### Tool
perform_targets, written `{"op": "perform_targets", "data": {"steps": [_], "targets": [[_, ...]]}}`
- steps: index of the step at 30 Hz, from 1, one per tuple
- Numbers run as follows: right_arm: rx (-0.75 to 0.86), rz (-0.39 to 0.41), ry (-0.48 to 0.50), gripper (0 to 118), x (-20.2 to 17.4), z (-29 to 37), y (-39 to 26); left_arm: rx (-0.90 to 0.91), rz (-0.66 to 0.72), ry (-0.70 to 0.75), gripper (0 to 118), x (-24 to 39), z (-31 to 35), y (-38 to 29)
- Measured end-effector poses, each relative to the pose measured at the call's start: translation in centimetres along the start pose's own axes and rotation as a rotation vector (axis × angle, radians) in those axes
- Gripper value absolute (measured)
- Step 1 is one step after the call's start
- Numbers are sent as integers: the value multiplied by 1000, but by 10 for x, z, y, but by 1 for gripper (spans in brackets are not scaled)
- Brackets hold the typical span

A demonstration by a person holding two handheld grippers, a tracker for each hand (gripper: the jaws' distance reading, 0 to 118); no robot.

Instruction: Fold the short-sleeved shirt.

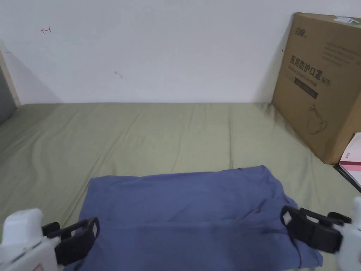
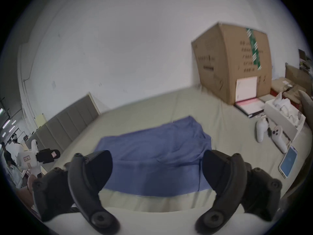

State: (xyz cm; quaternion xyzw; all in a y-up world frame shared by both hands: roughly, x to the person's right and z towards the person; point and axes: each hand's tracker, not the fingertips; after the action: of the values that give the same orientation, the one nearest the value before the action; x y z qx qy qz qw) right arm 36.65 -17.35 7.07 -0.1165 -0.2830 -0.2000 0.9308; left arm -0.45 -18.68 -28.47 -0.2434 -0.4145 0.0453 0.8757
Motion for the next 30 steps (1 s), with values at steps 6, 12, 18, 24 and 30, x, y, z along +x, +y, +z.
{"op": "perform_targets", "data": {"steps": [6, 12, 18, 24, 30], "targets": [[115, 32, -60, 0, -28, 33, -20, 180, -130, 58, 0, 23, 49, -19], [27, 37, 4, 0, -35, 9, -14, 62, -146, 80, 0, 29, 29, 15], [-45, 11, 54, 0, -37, -3, -8, -622, -9, 130, 1, -30, -94, 21], [-25, -15, -62, 0, -29, -4, -9, -707, 30, 172, 103, -71, -152, -22], [-49, -57, -159, 0, -10, -18, -3, -719, 66, 128, 112, -84, -168, -57]]}}
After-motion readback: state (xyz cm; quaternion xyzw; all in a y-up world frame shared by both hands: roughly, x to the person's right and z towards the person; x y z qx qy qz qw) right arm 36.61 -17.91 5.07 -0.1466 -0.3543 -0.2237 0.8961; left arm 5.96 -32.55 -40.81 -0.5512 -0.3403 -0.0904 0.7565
